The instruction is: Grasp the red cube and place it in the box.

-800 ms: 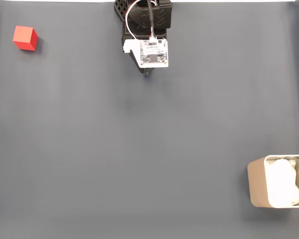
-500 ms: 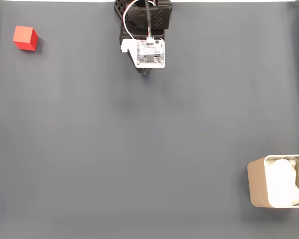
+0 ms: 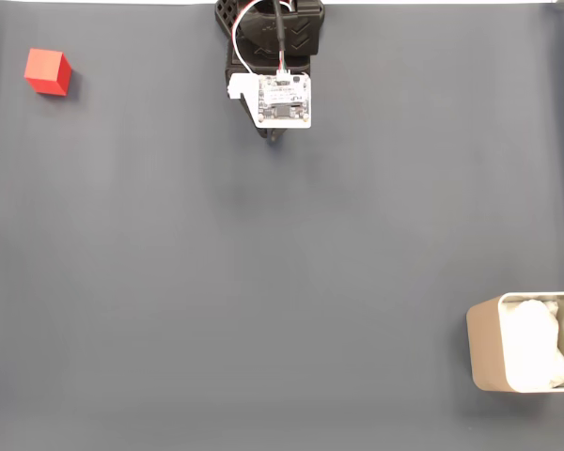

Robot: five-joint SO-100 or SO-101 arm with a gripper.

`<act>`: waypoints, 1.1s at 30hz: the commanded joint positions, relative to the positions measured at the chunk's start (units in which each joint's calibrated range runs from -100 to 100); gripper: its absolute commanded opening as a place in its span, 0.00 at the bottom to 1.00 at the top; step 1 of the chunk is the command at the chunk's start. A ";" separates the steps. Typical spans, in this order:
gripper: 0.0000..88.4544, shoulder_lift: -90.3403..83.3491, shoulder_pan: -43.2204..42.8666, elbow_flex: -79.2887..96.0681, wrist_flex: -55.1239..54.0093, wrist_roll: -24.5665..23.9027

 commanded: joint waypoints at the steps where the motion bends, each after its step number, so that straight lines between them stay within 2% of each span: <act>1: 0.00 0.00 0.41 0.63 1.12 -0.05; 8: 0.00 0.00 0.13 0.63 0.14 0.68; 20: 0.00 0.00 0.13 0.45 -19.21 -0.98; 33: 0.00 4.33 -0.37 -5.30 -27.98 -0.24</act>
